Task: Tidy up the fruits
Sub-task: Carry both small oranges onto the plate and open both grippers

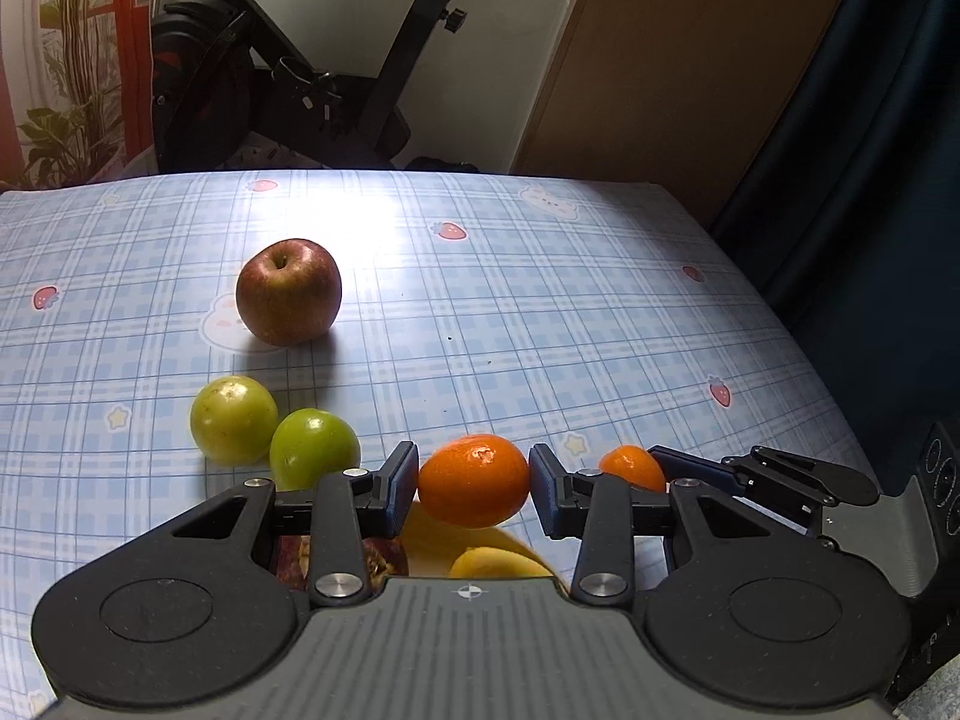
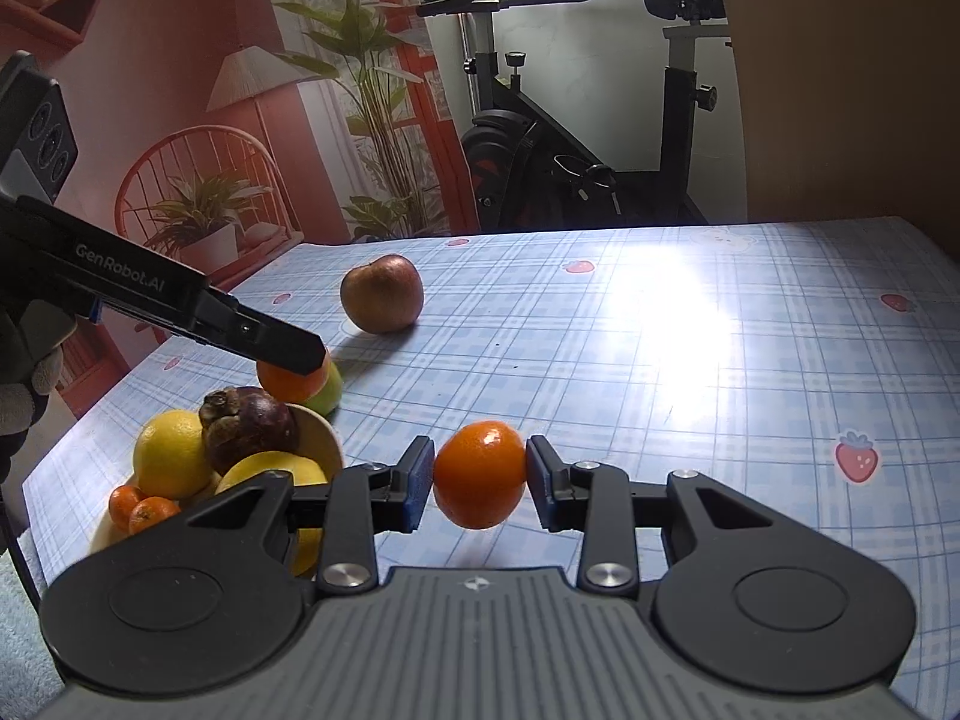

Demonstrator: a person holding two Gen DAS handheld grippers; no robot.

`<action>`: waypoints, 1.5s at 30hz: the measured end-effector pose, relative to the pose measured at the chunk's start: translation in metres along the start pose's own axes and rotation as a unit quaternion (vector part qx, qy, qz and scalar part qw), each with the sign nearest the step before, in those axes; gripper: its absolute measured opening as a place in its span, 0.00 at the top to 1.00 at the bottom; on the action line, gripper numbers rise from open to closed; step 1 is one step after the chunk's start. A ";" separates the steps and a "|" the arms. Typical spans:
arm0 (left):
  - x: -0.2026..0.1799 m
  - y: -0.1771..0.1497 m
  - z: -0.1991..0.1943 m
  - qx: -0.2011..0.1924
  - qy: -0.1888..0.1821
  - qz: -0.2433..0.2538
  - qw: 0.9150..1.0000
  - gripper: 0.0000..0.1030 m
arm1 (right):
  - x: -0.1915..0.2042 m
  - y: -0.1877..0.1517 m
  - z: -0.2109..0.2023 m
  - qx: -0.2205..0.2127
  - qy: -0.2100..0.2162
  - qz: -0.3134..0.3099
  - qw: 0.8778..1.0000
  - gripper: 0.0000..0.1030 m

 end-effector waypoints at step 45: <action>0.021 -0.130 -0.076 -0.017 0.041 0.011 0.999 0.58 | 0.146 -0.003 0.019 0.036 0.083 -0.115 0.989 0.65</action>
Point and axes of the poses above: each gripper's, at about its wrist camera, not at the fingertips, and z roughly the way its jaws point, x to its left, y to its top, the point moved 2 cm from there along z, roughly the way its jaws point, and after that the axes turned 14 degrees about -y, right-handed, at the moved point
